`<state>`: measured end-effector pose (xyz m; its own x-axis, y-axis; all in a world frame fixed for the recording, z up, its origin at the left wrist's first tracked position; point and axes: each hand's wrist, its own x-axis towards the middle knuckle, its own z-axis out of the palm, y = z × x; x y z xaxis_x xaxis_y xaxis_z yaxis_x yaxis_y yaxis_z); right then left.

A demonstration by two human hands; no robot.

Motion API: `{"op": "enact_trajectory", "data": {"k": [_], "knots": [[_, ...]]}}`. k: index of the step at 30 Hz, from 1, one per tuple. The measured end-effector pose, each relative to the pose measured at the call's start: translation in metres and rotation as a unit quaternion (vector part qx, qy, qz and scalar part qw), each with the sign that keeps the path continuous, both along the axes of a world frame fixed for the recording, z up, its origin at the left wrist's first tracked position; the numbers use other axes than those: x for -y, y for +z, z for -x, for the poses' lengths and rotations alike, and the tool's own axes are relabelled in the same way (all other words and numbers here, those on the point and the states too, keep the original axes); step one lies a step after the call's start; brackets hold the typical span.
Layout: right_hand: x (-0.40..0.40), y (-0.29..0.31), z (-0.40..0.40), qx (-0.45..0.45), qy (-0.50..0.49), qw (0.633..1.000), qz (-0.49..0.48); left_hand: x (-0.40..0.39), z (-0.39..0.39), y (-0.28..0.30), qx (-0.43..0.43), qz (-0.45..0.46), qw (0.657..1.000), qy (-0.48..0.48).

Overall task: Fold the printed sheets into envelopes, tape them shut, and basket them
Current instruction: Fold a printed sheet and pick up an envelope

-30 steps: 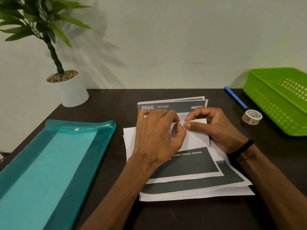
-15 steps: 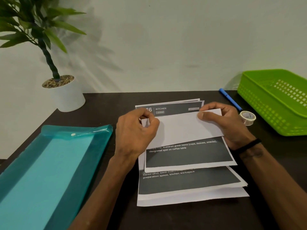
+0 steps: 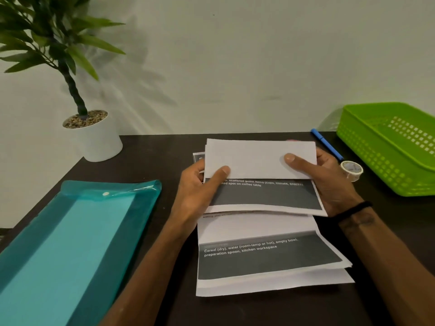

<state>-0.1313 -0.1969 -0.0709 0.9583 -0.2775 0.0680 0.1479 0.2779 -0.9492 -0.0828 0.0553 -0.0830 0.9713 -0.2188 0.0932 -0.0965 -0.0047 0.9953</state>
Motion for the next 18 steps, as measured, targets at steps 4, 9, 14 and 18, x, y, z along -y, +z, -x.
{"op": "enact_trajectory", "data": {"k": [4, 9, 14, 18], "knots": [[-0.0035, -0.0036, -0.0024, 0.001, 0.028, 0.999, 0.03, -0.0012, -0.0031, -0.0039, -0.041, 0.027, 0.998, 0.029], [-0.004, -0.0043, -0.0044, -0.006, 0.017, 0.999, 0.04, -0.0016, -0.0051, -0.0063, -0.046, 0.06, 0.997, 0.023], [-0.0022, -0.0046, -0.005, -0.025, 0.005, 1.0, 0.006, -0.0036, -0.0077, -0.0023, -0.084, 0.098, 0.992, 0.007], [-0.0017, -0.0049, -0.0041, 0.0, 0.033, 0.999, 0.028, -0.005, -0.0091, 0.0018, -0.129, 0.135, 0.982, 0.035]]}}
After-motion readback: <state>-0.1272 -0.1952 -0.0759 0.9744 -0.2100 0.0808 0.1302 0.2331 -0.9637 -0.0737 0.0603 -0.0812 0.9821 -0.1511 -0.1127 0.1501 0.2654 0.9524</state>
